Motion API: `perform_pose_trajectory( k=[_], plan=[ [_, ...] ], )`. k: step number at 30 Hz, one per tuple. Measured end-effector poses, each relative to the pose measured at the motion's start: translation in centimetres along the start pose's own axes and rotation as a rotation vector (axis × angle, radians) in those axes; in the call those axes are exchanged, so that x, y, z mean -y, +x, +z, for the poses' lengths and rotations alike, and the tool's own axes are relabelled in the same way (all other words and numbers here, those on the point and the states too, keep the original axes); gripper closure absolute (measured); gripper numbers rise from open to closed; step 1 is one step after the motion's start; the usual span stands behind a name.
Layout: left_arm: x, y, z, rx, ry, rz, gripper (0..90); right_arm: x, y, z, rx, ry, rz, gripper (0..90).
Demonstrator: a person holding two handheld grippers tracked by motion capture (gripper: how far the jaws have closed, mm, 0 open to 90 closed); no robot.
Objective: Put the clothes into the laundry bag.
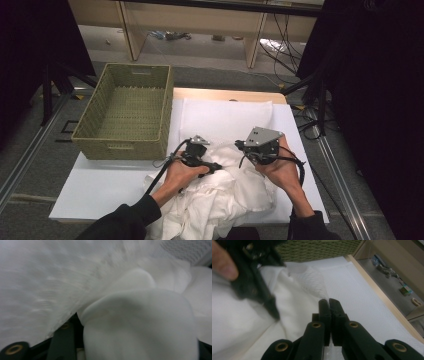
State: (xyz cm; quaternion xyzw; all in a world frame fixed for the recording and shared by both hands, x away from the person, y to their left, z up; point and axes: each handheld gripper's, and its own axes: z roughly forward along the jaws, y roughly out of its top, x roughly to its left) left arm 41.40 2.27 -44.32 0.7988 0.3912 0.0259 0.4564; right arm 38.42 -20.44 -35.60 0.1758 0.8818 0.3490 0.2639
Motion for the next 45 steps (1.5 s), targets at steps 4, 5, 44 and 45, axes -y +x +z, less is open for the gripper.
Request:
perform_pose_trajectory(
  k=[4, 5, 44, 45],
  plan=[
    [0.0, -0.5, -2.9, 0.045, 0.098, 0.052, 25.9, 0.2, 0.2, 0.3, -0.001, 0.013, 0.002, 89.8],
    [0.1, -0.6, -4.1, 0.02, 0.072, 0.077, 25.4, 0.3, 0.1, 0.4, -0.002, 0.013, -0.003, 89.8],
    [-1.1, 0.2, 1.7, -0.082, 0.019, -0.013, 46.6, 0.5, 0.7, -0.3, -0.035, 0.034, -0.007, 90.0],
    [-1.0, 0.1, 1.0, -0.074, 0.02, -0.011, 42.4, 0.6, 0.8, -0.3, -0.04, 0.042, -0.005, 90.0]
  ],
)
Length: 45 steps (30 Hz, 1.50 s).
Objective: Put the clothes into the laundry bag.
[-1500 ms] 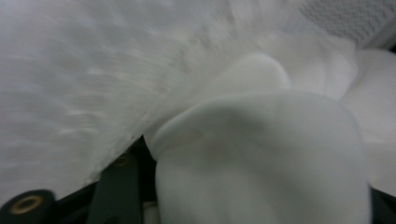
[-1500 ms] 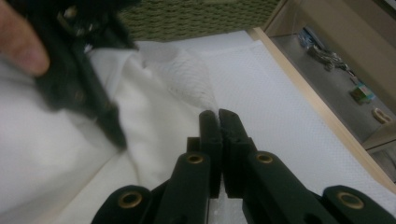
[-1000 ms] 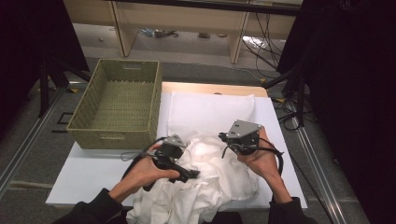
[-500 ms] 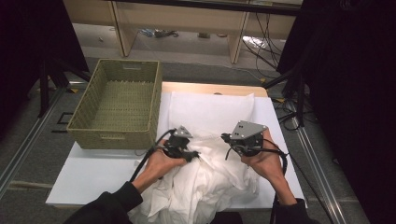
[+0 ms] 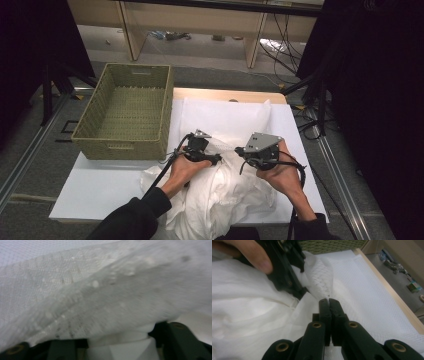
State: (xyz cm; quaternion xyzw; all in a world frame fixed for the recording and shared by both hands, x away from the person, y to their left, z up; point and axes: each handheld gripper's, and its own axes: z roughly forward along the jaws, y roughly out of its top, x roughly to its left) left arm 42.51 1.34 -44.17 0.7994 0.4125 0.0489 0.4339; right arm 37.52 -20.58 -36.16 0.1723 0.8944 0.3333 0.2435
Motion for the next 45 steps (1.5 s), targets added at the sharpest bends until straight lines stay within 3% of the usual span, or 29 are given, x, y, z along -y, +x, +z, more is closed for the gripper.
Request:
perform_pose_trajectory(
  k=[2, 4, 5, 7, 9, 11, 14, 17, 18, 20, 22, 25, 27, 29, 30, 31, 33, 35, 37, 39, 41, 43, 45],
  plan=[
    [0.3, -0.1, -1.7, 0.025, -0.012, 0.017, 34.5, 0.1, 0.1, 0.0, 0.002, 0.0, 0.011, 90.0],
    [1.0, -0.3, -4.2, 0.052, -0.03, 0.058, 28.0, 0.0, -0.1, -0.2, 0.012, -0.001, -0.019, 90.0],
    [1.3, -0.2, -5.1, 0.048, -0.036, 0.082, 25.6, 0.0, -0.2, -0.3, 0.016, -0.003, -0.015, 90.0],
    [2.3, 0.1, -7.2, 0.047, -0.064, 0.09, 23.9, 0.0, -0.1, -0.6, 0.013, -0.01, 0.004, 90.0],
    [3.3, 1.1, -8.8, 0.009, -0.057, 0.107, 21.9, -0.1, -0.2, -0.7, 0.022, -0.014, 0.001, 90.0],
    [4.2, 2.5, -9.6, -0.047, -0.012, 0.131, 20.2, -0.2, 0.0, -0.8, 0.019, -0.016, -0.006, 90.0],
    [5.8, 3.7, -8.6, -0.038, 0.037, 0.071, 19.4, -0.5, 0.2, -0.7, 0.014, -0.013, -0.008, 90.0],
    [6.1, 3.6, -6.3, 0.096, 0.063, 0.002, 26.1, -0.7, 0.3, -0.6, 0.014, -0.017, -0.016, 90.0],
    [6.1, 3.3, -5.6, 0.138, 0.063, -0.003, 33.2, -0.7, 0.3, -0.6, 0.014, -0.017, -0.02, 90.0],
    [5.8, 2.2, -4.5, 0.181, 0.087, 0.041, 49.4, -0.7, 0.3, -0.5, 0.011, -0.018, -0.021, 90.0],
    [5.2, 0.4, -4.1, 0.176, 0.068, 0.11, 64.7, -0.7, 0.5, -0.4, 0.006, -0.014, -0.003, 90.0],
    [3.7, -1.7, -3.6, 0.174, 0.054, 0.182, 73.6, -0.8, 0.5, -0.4, -0.005, -0.02, -0.02, 90.0],
    [2.5, -1.8, -2.8, 0.149, 0.037, 0.18, 76.9, -0.9, 0.5, -0.7, -0.007, -0.02, -0.02, 90.0],
    [1.4, -0.7, -1.8, 0.101, 0.003, 0.126, 78.8, -1.0, 0.7, -1.1, -0.01, -0.03, -0.041, 90.0],
    [0.9, 0.2, -1.5, 0.068, -0.007, 0.12, 79.2, -1.1, 0.8, -1.4, -0.011, -0.033, -0.05, 90.0],
    [0.5, 0.9, -1.1, 0.043, -0.032, 0.084, 79.4, -1.1, 0.9, -1.6, -0.012, -0.043, -0.04, 90.0],
    [0.1, 2.3, -0.3, 0.065, -0.047, -0.018, 79.0, -1.1, 1.2, -2.1, -0.02, -0.039, -0.042, 90.0],
    [0.3, 2.1, 0.1, 0.033, -0.032, 0.012, 76.0, -0.8, 1.5, -1.8, -0.031, -0.028, -0.04, 90.0],
    [0.7, 1.6, -0.1, 0.015, -0.022, 0.016, 61.8, -0.4, 1.5, -1.2, -0.037, -0.015, -0.038, 90.0],
    [0.8, 1.4, -1.1, 0.023, -0.001, 0.008, 47.1, -0.2, 1.4, -1.0, -0.04, -0.01, -0.027, 90.0],
    [0.9, 1.0, -2.7, 0.025, -0.014, 0.012, 38.5, -0.1, 1.2, -1.1, -0.028, -0.014, -0.025, 90.0],
    [1.1, 0.5, -4.6, 0.057, -0.001, 0.052, 31.3, -0.1, 0.9, -1.4, -0.019, -0.019, -0.023, 90.0],
    [1.4, -0.1, -6.1, 0.124, 0.028, 0.094, 25.4, 0.0, 0.7, -1.5, -0.018, -0.02, -0.021, 90.0]
  ],
)
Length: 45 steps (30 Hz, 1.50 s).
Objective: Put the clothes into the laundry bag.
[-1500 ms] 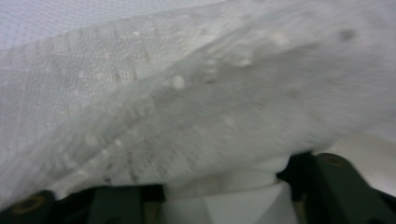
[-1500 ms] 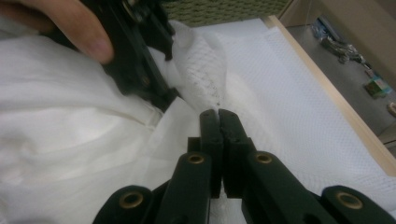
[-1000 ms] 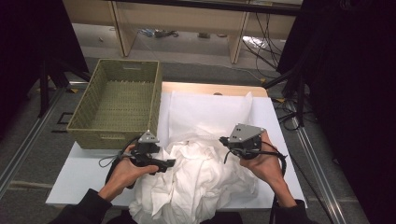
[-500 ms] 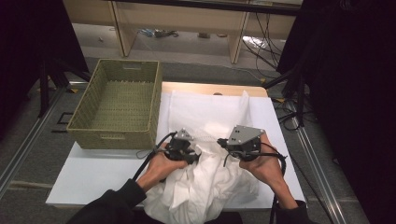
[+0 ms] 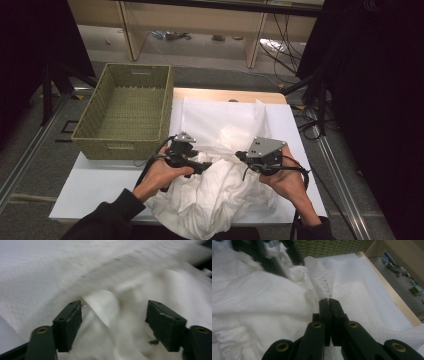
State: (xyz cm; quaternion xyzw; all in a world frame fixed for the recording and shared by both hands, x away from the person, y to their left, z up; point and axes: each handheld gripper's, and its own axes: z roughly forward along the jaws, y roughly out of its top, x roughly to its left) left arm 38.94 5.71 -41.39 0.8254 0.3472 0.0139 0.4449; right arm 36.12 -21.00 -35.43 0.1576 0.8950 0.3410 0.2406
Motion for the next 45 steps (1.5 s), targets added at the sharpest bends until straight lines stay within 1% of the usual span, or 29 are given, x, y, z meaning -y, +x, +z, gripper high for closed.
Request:
perform_pose_trajectory(
  k=[2, 5, 7, 8, 10, 12, 13, 14, 15, 16, 17, 18, 20, 23, 24, 25, 26, 27, 28, 30, 33, 34, 35, 37, 39, 40, 42, 44, 45],
  plan=[
    [0.4, -1.0, -0.8, 0.029, -0.019, 0.002, 22.1, 0.1, -0.1, 0.1, 0.001, -0.002, 0.013, 90.0],
    [1.1, -2.5, 0.2, 0.078, 0.019, 0.053, 15.8, 0.0, -0.2, 0.3, 0.002, 0.002, 0.007, 90.0],
    [1.4, -3.2, 1.9, 0.115, 0.036, 0.117, 15.4, -0.1, -0.2, 0.4, 0.006, 0.007, -0.002, 90.0],
    [1.6, -3.4, 3.0, 0.124, 0.041, 0.149, 15.4, -0.1, 0.0, 0.3, -0.004, 0.012, 0.02, 90.0],
    [1.7, -3.5, 5.2, 0.118, 0.061, 0.183, 13.9, -0.2, -0.2, 0.3, 0.012, 0.016, 0.002, 90.0],
    [1.6, -3.2, 6.9, 0.116, 0.053, 0.149, 15.9, -0.2, -0.1, 0.2, 0.004, 0.012, 0.006, 90.0],
    [1.6, -3.2, 7.7, 0.097, 0.058, 0.126, 20.8, -0.2, -0.2, 0.1, 0.012, 0.017, -0.004, 90.0],
    [1.6, -3.1, 8.1, 0.076, 0.054, 0.142, 41.2, -0.2, -0.1, 0.1, 0.005, 0.012, 0.011, 90.0],
    [1.6, -3.0, 8.2, 0.043, 0.046, 0.161, 55.7, -0.1, 0.0, 0.1, 0.003, 0.015, 0.027, 90.0],
    [1.5, -3.0, 8.3, 0.033, 0.03, 0.155, 66.0, -0.1, -0.1, 0.0, 0.006, 0.02, 0.022, 90.0],
    [1.2, -3.2, 8.0, -0.003, 0.006, 0.141, 71.7, 0.0, -0.2, 0.0, 0.014, 0.022, -0.001, 90.0],
    [1.0, -3.3, 7.5, -0.027, 0.003, 0.151, 74.3, 0.1, -0.2, -0.1, 0.004, 0.018, 0.001, 90.0],
    [-0.1, -3.2, 6.1, -0.083, -0.042, 0.15, 75.5, 0.0, -0.3, -0.3, -0.003, 0.005, 0.006, 90.0],
    [-1.9, -2.5, 4.6, -0.147, -0.141, 0.066, 75.7, -0.3, -0.3, -0.4, 0.005, -0.005, -0.009, 90.0],
    [-2.4, -2.0, 4.7, -0.142, -0.138, 0.05, 75.5, -0.5, -0.3, -0.4, 0.01, -0.011, -0.008, 90.0],
    [-2.6, -1.9, 5.4, -0.127, -0.158, -0.021, 75.0, -0.7, -0.4, -0.4, 0.015, -0.013, -0.011, 90.0],
    [-2.6, -2.0, 6.4, -0.117, -0.166, -0.065, 73.9, -0.8, -0.6, -0.3, 0.016, -0.008, -0.013, 90.0],
    [-2.5, -1.9, 7.7, -0.121, -0.157, -0.058, 72.5, -0.9, -0.6, -0.3, 0.017, -0.009, -0.003, 90.0],
    [-2.3, -1.8, 8.4, -0.127, -0.149, -0.073, 69.8, -0.8, -0.6, -0.3, 0.018, -0.006, -0.006, 90.0],
    [-1.8, -1.3, 10.2, -0.118, -0.16, -0.145, 63.0, -0.6, -0.5, -0.2, 0.005, -0.003, -0.006, 90.0],
    [-1.5, -1.0, 9.8, -0.105, -0.158, -0.172, 56.6, 0.0, -0.5, 0.2, 0.0, 0.01, -0.001, 90.0],
    [-1.6, -1.1, 9.4, -0.093, -0.145, -0.178, 50.8, 0.3, -0.5, 0.3, -0.004, 0.015, 0.013, 90.0],
    [-1.6, -1.1, 8.8, -0.072, -0.119, -0.176, 45.1, 0.4, -0.5, 0.4, -0.009, 0.017, 0.011, 90.0],
    [-1.5, -1.6, 7.2, -0.073, -0.104, -0.143, 37.0, 0.5, -0.8, 0.4, -0.002, 0.013, 0.005, 90.0],
    [-1.2, -1.9, 5.2, -0.075, -0.064, -0.057, 29.9, 0.4, -0.8, 0.2, 0.002, 0.009, 0.01, 90.0],
    [-0.8, -2.0, 4.2, -0.096, -0.048, -0.016, 25.1, 0.4, -0.7, 0.1, 0.004, 0.01, 0.026, 90.0],
    [0.2, -1.8, 2.2, -0.141, -0.03, 0.054, 20.0, 0.4, -0.9, 0.1, 0.012, 0.011, 0.005, 90.0],
    [1.1, -1.0, 1.4, -0.137, 0.012, 0.063, 15.5, 0.3, -0.7, 0.1, 0.011, 0.008, 0.013, 90.0],
    [1.7, -0.6, 1.4, -0.127, 0.022, 0.045, 15.5, 0.3, -0.7, 0.1, 0.003, 0.012, 0.013, 90.0]
  ],
)
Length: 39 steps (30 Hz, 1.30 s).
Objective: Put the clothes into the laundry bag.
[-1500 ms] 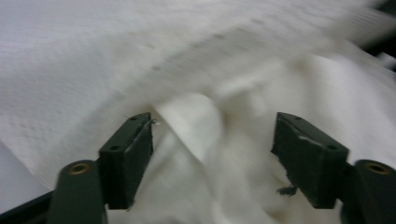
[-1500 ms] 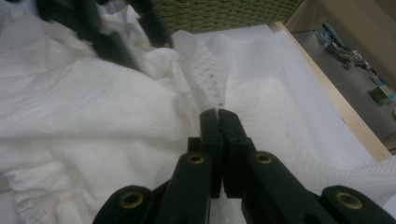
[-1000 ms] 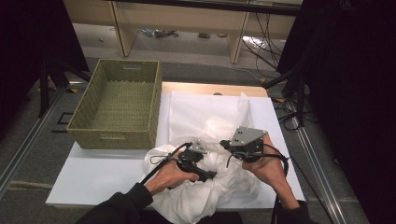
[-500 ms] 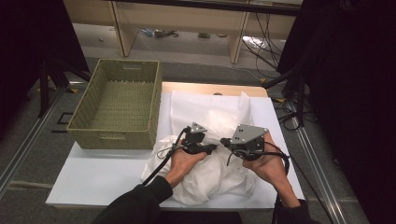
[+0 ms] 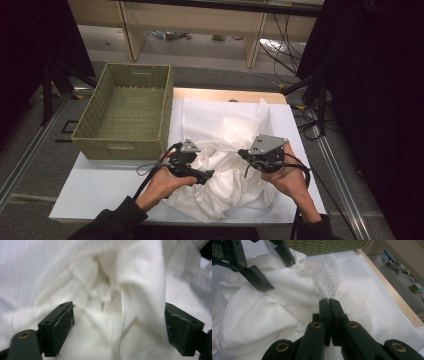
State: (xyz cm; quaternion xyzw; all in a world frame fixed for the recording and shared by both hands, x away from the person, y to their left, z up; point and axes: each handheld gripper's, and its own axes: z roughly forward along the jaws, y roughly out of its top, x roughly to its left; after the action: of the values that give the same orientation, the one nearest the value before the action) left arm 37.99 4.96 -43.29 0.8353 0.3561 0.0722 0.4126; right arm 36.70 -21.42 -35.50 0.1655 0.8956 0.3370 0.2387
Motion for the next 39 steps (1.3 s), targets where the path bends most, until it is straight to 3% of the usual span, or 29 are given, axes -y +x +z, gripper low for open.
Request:
perform_pose_trajectory(
  k=[1, 2, 4, 5, 8, 9, 10, 13, 16, 20, 21, 23, 24, 27, 29, 31, 33, 36, 38, 39],
  plan=[
    [0.5, 0.2, 0.4, 0.001, -0.002, -0.041, 15.4, -0.1, 0.0, 0.0, 0.001, -0.001, -0.005, 90.0],
    [0.8, 0.4, 0.9, 0.005, 0.01, -0.045, 15.2, -0.2, 0.1, 0.1, 0.0, -0.001, -0.002, 90.0],
    [0.9, 0.4, 2.3, 0.028, 0.067, 0.003, 18.5, -0.3, 0.1, 0.1, 0.003, -0.002, -0.012, 90.0],
    [0.8, 0.3, 3.1, 0.048, 0.072, -0.008, 22.6, -0.4, 0.1, 0.2, 0.006, -0.003, -0.021, 90.0],
    [0.5, -0.2, 4.7, 0.087, 0.075, 0.012, 59.6, -0.3, 0.3, 0.5, -0.009, 0.002, -0.015, 90.0],
    [0.3, -0.5, 5.1, 0.099, 0.05, -0.011, 67.8, -0.3, 0.3, 0.5, -0.008, 0.001, -0.017, 90.0],
    [0.0, -0.7, 5.2, 0.104, 0.058, 0.001, 72.3, -0.2, 0.4, 0.6, -0.014, 0.005, -0.015, 90.0],
    [-1.3, -1.7, 4.7, 0.158, -0.007, -0.037, 74.6, -0.1, 0.4, 0.6, -0.019, 0.007, -0.012, 90.0],
    [-3.1, -1.9, 4.3, 0.184, -0.079, -0.048, 74.7, -0.3, 0.3, 0.4, -0.009, -0.008, -0.018, 90.0],
    [-4.7, -0.4, 5.0, 0.113, -0.163, -0.123, 74.7, -0.7, 0.5, -0.2, -0.01, -0.021, -0.015, 90.0],
    [-4.8, 0.2, 5.6, 0.09, -0.173, -0.143, 74.3, -0.8, 0.5, -0.3, -0.005, -0.024, -0.023, 90.0],
    [-4.3, 1.1, 6.8, 0.05, -0.142, -0.179, 71.4, -0.8, 0.7, -0.4, -0.015, -0.025, -0.02, 90.0],
    [-4.0, 1.2, 7.4, 0.06, -0.133, -0.212, 68.1, -0.8, 0.8, -0.3, -0.015, -0.018, -0.016, 90.0],
    [-3.5, 1.0, 7.0, 0.097, -0.092, -0.19, 52.7, -0.3, 0.7, 0.3, -0.025, -0.007, -0.015, 90.0],
    [-3.5, 0.5, 5.4, 0.078, -0.079, -0.121, 42.9, 0.0, 0.7, 0.4, -0.027, 0.004, 0.014, 90.0],
    [-3.3, 0.3, 3.3, 0.042, -0.063, -0.041, 34.0, 0.1, 0.4, 0.3, -0.017, -0.004, 0.004, 90.0],
    [-2.9, 0.4, 1.2, 0.015, -0.08, -0.008, 29.5, 0.0, 0.4, 0.2, -0.018, -0.012, -0.007, 90.0],
    [-1.8, 1.3, -0.4, -0.03, -0.065, -0.009, 22.2, 0.0, 0.5, 0.2, -0.02, -0.003, 0.0, 90.0],
    [-1.0, 2.1, -0.2, -0.012, -0.018, -0.039, 19.5, -0.2, 0.6, 0.3, -0.019, -0.001, -0.001, 90.0],
    [-0.7, 2.5, 0.0, -0.017, -0.018, -0.045, 19.3, -0.2, 0.7, 0.3, -0.017, 0.0, -0.012, 90.0]
  ],
)
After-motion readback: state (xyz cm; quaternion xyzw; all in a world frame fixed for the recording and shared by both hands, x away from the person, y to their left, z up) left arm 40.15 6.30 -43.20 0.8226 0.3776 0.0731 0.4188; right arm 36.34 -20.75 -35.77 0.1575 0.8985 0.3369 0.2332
